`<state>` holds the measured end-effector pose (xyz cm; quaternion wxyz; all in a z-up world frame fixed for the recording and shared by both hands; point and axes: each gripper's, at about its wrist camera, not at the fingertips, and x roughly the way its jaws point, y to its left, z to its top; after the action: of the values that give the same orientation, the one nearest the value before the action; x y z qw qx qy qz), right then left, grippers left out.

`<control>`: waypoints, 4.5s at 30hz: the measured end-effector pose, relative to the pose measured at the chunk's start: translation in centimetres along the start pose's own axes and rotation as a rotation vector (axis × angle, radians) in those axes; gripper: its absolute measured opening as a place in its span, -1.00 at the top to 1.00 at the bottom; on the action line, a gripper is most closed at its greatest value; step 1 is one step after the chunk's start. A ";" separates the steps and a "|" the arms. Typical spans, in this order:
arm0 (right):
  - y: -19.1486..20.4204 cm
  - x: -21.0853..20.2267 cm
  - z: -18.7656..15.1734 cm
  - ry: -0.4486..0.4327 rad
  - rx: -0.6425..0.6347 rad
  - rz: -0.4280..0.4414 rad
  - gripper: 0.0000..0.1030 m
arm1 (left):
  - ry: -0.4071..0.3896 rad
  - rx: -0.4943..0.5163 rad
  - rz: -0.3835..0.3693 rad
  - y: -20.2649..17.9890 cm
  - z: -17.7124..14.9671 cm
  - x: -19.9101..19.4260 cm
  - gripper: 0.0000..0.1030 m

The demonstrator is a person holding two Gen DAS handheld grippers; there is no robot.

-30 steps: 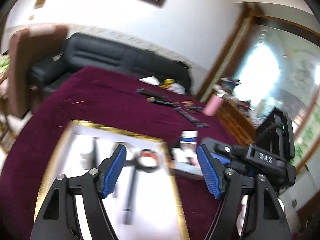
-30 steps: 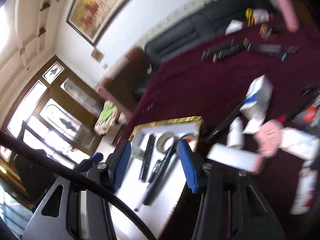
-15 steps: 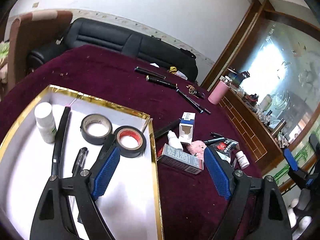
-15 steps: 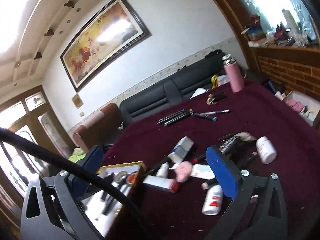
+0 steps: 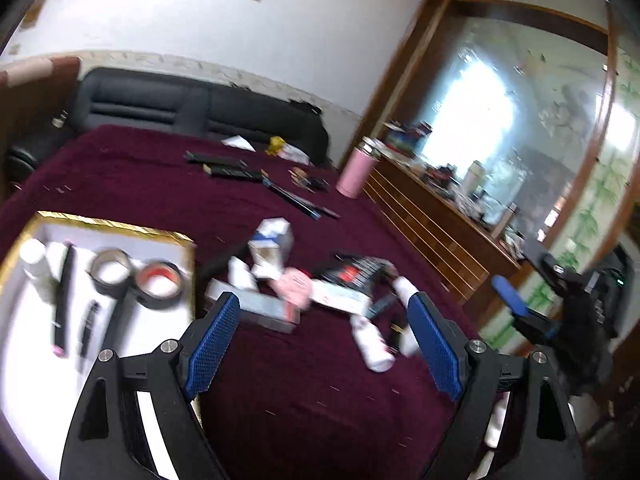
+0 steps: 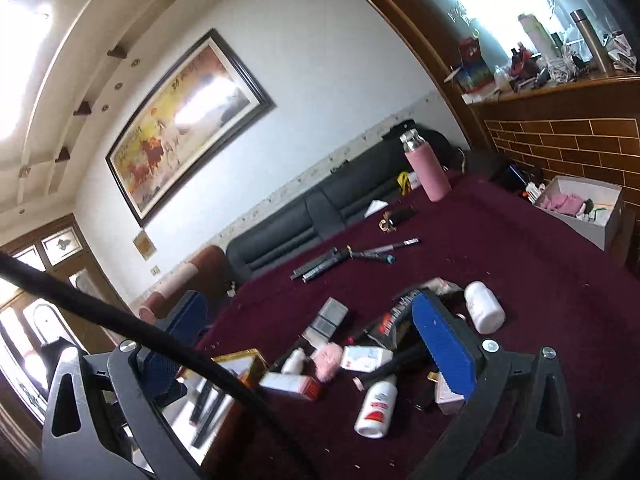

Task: Organize objects
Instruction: 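Move both grippers back over the cluttered table, then lower the left gripper onto the white barcode box on the table, then grasp the white barcode box with the left gripper and lift it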

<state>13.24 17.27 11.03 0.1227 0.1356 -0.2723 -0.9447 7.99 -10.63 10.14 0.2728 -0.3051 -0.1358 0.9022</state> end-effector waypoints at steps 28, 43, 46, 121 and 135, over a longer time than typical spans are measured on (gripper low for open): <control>-12.3 3.8 -2.7 0.257 0.363 0.127 -1.00 | 0.336 -0.044 0.008 -2.3 -7.6 9.9 -0.59; -11.5 4.0 -2.7 0.272 0.299 0.084 -1.00 | 0.398 -0.007 -0.094 -2.6 -7.5 10.1 -0.95; -11.6 4.0 -2.6 0.271 0.303 0.085 -1.00 | 0.407 -0.018 -0.059 -2.4 -6.9 9.5 -0.85; -12.7 4.2 -2.2 0.260 0.348 0.121 -1.00 | 0.439 0.366 0.577 -1.7 -3.4 15.2 -0.37; -11.4 4.4 -2.2 0.276 0.264 0.067 -1.00 | 0.255 0.119 0.215 -1.5 -1.5 6.8 0.56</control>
<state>8.02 24.22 2.16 0.1714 0.2697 -0.3787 -0.8686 5.03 -5.35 6.31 0.2074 -0.4132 -0.0128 0.8866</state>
